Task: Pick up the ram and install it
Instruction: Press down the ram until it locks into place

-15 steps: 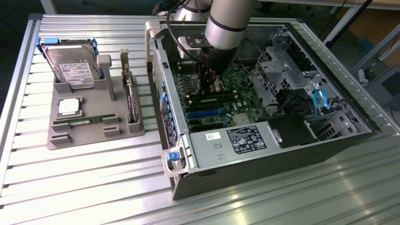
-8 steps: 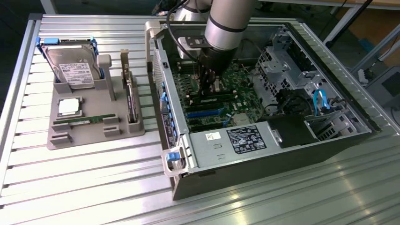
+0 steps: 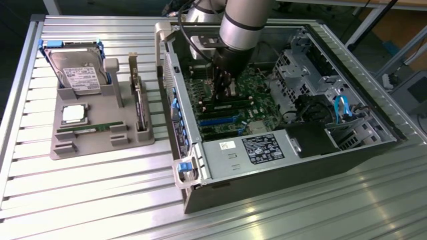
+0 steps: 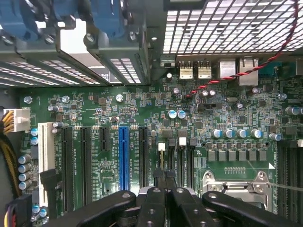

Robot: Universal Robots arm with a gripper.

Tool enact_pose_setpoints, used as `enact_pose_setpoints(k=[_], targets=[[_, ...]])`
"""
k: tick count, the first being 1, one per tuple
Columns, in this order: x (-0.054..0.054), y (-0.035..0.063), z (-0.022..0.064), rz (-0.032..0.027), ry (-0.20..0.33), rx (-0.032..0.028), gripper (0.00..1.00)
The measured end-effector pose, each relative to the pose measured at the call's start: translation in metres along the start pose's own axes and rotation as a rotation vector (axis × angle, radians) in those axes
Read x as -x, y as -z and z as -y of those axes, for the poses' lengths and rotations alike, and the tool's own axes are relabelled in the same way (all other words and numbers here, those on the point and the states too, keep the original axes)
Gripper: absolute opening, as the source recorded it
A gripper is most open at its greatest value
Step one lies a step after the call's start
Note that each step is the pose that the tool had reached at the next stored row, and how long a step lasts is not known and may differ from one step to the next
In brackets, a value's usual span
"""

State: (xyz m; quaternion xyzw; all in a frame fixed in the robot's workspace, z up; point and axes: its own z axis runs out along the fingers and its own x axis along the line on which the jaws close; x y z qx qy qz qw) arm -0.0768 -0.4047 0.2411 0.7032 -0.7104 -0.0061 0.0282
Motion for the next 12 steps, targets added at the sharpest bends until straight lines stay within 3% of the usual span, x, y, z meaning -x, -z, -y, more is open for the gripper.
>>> enact_pose_setpoints(k=[6, 12], targets=[[-0.001, 0.019, -0.0009, -0.0001, 0.0, 0.0, 0.1], [-0.002, 0.0496, -0.0024, -0.0001, 0.0, 0.0, 0.1]])
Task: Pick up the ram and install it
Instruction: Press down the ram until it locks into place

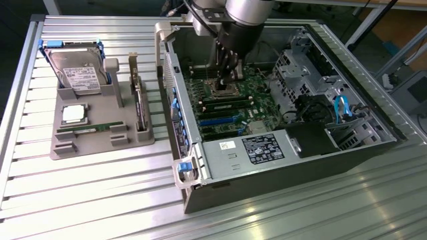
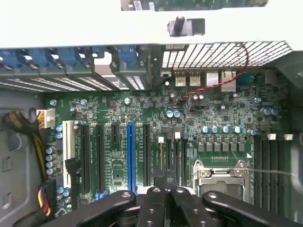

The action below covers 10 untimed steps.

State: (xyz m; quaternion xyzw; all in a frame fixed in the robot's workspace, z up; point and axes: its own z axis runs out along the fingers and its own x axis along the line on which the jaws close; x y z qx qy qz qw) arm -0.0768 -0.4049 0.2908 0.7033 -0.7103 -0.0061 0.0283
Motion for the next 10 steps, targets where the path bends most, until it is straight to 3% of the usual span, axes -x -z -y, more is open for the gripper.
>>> enact_pose_setpoints(k=[2, 10], targets=[[-0.001, 0.0138, -0.0007, 0.0, 0.0, 0.0, 0.1], [-0.001, 0.0365, -0.0018, 0.0, 0.0, 0.0, 0.1]])
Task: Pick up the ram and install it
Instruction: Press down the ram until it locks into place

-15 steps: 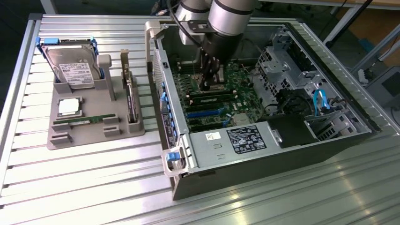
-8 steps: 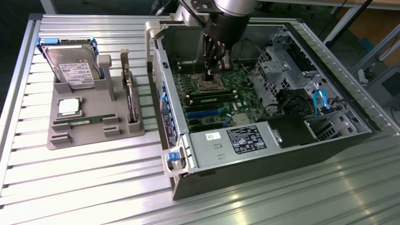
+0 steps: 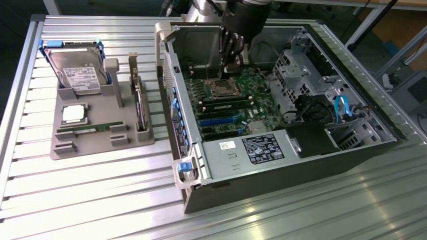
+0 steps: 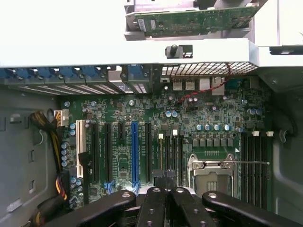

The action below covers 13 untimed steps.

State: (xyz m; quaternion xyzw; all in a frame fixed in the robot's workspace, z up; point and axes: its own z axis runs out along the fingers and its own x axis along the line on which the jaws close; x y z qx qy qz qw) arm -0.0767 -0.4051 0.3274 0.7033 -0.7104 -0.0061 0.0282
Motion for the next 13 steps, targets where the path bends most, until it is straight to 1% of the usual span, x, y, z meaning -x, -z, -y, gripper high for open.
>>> enact_pose_setpoints(k=[5, 10, 12, 13], targets=[[-0.0004, 0.0089, -0.0005, -0.0001, 0.0, 0.0001, 0.1], [-0.0004, 0.0092, -0.0004, 0.0001, 0.0, 0.0, 0.1], [-0.0004, 0.0094, 0.0014, -0.0003, 0.0, 0.0001, 0.1], [-0.0003, 0.0095, 0.0038, -0.0002, 0.0, 0.0001, 0.1]])
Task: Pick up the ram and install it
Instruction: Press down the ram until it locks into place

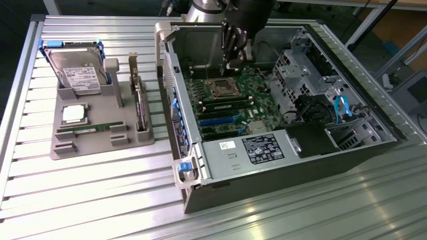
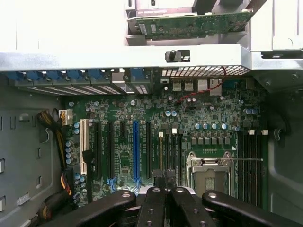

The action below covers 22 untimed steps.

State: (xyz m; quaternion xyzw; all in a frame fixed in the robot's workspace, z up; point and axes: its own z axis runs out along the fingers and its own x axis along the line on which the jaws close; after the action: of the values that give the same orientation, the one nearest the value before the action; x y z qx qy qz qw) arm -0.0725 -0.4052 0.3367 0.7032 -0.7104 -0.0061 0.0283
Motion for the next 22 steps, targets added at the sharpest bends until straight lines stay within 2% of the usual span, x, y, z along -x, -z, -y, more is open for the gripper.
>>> enact_pose_setpoints(k=[6, 8, 12, 19, 22], targets=[[0.0, 0.0009, 0.0201, 0.0001, 0.0, -0.0001, 0.1], [0.0, 0.0015, 0.0318, 0.0001, 0.0, -0.0001, 0.1], [0.0, 0.002, 0.0435, 0.0001, 0.0, -0.0001, 0.1], [0.0, 0.0022, 0.045, 0.0003, 0.0, -0.0005, 0.1], [0.0, 0.0067, 0.0448, 0.0001, 0.0, -0.0006, 0.1]])
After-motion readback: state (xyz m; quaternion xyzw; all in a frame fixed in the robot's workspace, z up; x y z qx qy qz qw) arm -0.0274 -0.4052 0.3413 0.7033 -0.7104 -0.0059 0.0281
